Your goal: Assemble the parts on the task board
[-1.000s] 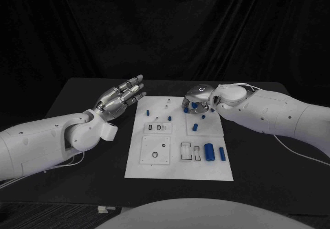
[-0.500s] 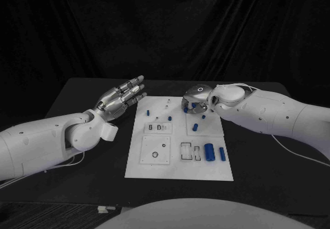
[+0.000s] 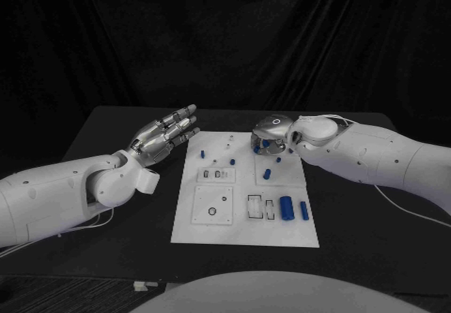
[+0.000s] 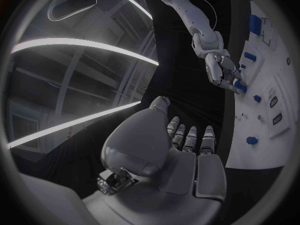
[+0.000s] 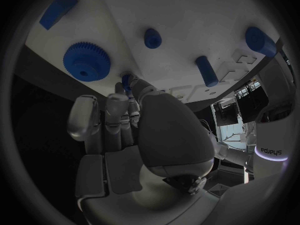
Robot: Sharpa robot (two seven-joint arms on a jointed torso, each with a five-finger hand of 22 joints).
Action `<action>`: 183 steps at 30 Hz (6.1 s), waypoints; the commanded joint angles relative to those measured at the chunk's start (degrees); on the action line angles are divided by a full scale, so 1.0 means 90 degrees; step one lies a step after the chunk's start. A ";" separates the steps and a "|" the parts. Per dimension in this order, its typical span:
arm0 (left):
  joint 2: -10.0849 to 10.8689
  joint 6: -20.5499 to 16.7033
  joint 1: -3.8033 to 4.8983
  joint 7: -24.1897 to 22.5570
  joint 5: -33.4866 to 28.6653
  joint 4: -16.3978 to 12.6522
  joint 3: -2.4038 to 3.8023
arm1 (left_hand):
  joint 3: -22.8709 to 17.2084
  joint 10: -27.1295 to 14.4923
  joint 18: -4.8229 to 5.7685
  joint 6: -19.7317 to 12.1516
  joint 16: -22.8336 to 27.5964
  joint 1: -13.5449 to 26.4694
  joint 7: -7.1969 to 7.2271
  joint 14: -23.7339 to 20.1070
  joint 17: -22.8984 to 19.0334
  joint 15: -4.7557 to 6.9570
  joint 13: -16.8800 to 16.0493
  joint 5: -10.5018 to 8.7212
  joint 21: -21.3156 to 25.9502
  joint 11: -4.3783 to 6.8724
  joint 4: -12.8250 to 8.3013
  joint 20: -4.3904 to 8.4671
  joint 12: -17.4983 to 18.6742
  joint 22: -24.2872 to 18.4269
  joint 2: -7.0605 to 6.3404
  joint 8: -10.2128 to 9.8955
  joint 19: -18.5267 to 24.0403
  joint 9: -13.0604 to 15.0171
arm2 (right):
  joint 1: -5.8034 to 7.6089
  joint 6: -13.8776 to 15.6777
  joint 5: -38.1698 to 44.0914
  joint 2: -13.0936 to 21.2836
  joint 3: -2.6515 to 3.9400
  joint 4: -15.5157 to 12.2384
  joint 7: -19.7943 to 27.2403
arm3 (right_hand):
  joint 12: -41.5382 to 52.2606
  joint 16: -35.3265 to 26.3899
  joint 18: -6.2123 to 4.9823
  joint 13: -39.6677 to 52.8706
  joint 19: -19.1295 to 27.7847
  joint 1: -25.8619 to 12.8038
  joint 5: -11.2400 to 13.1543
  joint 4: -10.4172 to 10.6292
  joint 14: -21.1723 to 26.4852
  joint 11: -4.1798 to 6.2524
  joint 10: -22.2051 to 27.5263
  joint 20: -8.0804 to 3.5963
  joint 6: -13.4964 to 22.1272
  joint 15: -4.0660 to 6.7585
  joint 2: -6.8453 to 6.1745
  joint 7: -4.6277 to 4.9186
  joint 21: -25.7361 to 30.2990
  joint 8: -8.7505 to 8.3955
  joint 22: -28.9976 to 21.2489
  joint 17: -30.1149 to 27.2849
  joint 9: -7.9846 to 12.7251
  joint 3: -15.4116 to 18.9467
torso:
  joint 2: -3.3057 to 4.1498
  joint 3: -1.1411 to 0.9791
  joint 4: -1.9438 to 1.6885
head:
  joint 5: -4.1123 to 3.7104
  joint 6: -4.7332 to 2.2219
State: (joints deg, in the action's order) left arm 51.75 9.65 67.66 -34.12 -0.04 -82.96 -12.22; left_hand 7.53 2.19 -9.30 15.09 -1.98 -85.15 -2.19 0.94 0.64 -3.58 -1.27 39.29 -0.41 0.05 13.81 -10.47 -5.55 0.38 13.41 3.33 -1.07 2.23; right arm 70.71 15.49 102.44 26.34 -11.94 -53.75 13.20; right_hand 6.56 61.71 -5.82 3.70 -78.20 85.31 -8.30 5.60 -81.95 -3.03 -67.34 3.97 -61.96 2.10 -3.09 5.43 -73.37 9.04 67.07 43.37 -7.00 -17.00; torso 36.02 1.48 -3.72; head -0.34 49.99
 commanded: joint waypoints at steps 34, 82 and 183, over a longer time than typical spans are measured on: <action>0.0346 -0.0910 0.0016 -0.1209 0.1153 -0.0492 0.0008 | 0.0169 -0.0009 -0.0124 -0.0029 0.0180 0.0153 -0.0001 -0.0097 -0.0058 0.0314 -0.0003 -0.0731 0.0046 -0.0087 0.0285 0.0294 -0.0132 -0.0042 -0.0002 0.0066 0.0118 -0.0019 | 0.0702 -0.0063 -0.0855 -0.0319 0.0010 -0.0025 -0.0572 | -0.0272 -0.0009 0.0049 -0.0012 0.0005 0.0004 -0.0191 0.0038 0.0025 -0.0123 0.0101 0.0122 0.0251 -0.0115 -0.0185 0.0167 0.0014 -0.0284 0.0009 -0.0020 -0.0095 -0.0147 | 0.0450 0.0016 -0.0398 | -0.0312 -0.0406; 0.0326 -0.0785 0.0018 -0.1033 0.1157 -0.0447 0.0008 | 0.0123 -0.0040 -0.0122 -0.0084 0.0180 0.0071 -0.0014 -0.0098 -0.0058 0.0280 0.0005 -0.0614 0.0043 -0.0101 0.0277 0.0246 -0.0096 -0.0040 0.0055 0.0050 0.0115 -0.0026 | 0.0636 -0.0311 -0.0856 -0.0417 0.0010 0.0051 -0.0923 | -0.0336 -0.0029 0.0034 -0.0017 0.0052 0.0023 -0.0363 0.0022 0.0072 -0.0165 0.0266 0.0128 0.0325 -0.0124 -0.0264 0.0182 0.0059 -0.0384 -0.0013 -0.0066 -0.0083 -0.0282 | 0.0440 0.0106 -0.0450 | -0.0397 -0.0238; 0.0093 -0.0446 0.0013 -0.0749 0.1157 -0.0171 0.0006 | 0.0026 -0.0070 -0.0122 -0.0065 0.0145 -0.0031 -0.0057 -0.0089 -0.0046 0.0189 0.0006 -0.0564 0.0018 -0.0131 0.0233 0.0086 -0.0083 -0.0018 0.0109 0.0061 0.0080 -0.0018 | 0.0959 -0.0681 -0.1235 0.2022 0.0006 -0.1813 -0.1813 | 0.9271 0.3143 0.0223 0.9589 -0.0402 -0.1694 -0.0215 0.0832 -0.0894 0.0521 -0.2518 -0.0278 0.1256 0.0314 -0.0167 -0.0243 -0.0465 -0.0432 0.1216 0.5181 0.0065 0.1268 | 0.0389 0.0133 -0.0425 | -0.0493 -0.0642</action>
State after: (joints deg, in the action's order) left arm 52.68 4.72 67.68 -38.81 10.35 -84.45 -12.21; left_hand 8.11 1.95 -9.30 14.65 -0.65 -84.95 -2.57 0.23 0.25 -1.45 -1.29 34.01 -0.20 -0.93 15.80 -9.24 -6.37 0.15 14.29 3.82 -0.24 2.05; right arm 79.55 12.30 92.03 44.49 -11.92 -70.16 -0.13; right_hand 89.81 89.85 -4.89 74.95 -81.39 70.77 -9.94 12.68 -83.70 1.58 -83.81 1.44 -51.01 4.66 -4.59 3.20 -77.36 5.47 74.95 74.95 -6.40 -5.68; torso 39.56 2.68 -7.54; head -4.71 44.36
